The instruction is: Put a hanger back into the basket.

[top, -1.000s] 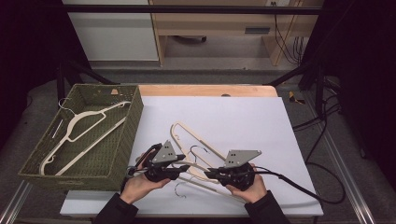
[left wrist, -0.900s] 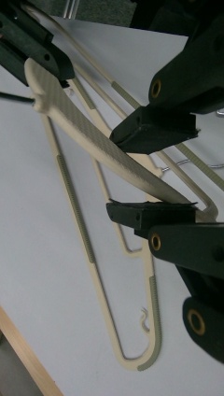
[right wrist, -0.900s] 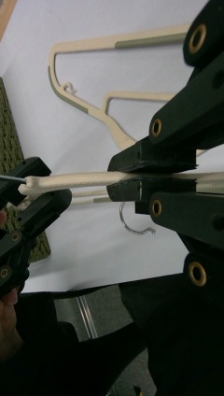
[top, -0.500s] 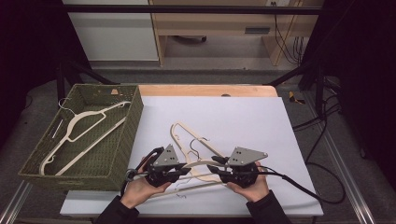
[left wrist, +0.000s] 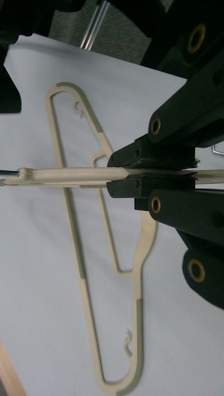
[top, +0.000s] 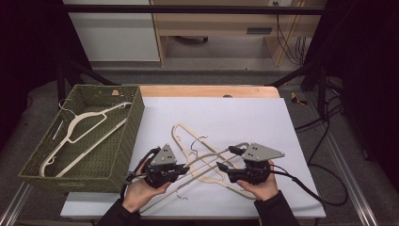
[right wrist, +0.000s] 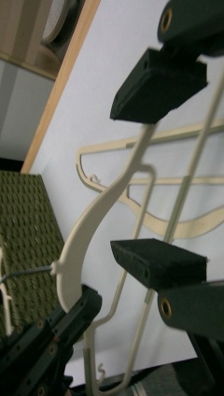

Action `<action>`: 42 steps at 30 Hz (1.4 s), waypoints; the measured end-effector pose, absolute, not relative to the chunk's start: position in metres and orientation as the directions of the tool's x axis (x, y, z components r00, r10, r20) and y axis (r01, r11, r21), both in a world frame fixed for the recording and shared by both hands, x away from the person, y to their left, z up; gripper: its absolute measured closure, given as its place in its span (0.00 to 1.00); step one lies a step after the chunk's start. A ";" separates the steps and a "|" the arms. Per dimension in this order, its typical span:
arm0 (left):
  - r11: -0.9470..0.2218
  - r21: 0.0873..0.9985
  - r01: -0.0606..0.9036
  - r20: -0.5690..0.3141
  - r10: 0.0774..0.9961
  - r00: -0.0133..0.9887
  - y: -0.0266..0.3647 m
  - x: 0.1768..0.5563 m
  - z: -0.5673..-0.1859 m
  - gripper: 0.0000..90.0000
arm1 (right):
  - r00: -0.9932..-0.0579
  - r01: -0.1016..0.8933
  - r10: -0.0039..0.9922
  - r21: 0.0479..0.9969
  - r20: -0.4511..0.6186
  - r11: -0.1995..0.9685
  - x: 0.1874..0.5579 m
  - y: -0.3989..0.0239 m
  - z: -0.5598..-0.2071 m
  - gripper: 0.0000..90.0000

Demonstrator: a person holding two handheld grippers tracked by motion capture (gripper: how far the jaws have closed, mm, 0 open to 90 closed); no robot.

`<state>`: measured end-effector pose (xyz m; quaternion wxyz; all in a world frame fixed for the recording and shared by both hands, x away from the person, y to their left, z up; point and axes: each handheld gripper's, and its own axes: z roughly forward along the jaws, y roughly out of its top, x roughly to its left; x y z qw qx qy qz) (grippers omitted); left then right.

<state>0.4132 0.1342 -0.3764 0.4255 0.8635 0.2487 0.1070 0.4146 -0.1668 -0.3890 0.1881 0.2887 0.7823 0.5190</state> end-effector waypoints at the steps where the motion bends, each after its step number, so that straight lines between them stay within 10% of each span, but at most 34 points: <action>1: -0.504 0.792 0.344 -0.030 0.531 0.847 0.137 0.413 -0.375 0.96 | -0.752 0.267 0.659 0.923 0.018 0.279 0.415 -0.171 -0.388 0.29; 10: -0.426 0.833 0.353 -0.035 0.597 0.802 0.158 0.413 -0.360 0.96 | -0.667 0.314 0.742 0.928 0.066 0.199 0.423 -0.203 -0.390 0.13; 42: -0.322 0.897 0.302 -0.010 0.669 0.743 0.258 0.439 -0.256 0.96 | -0.554 0.312 0.827 0.945 0.096 0.100 0.421 -0.240 -0.383 0.05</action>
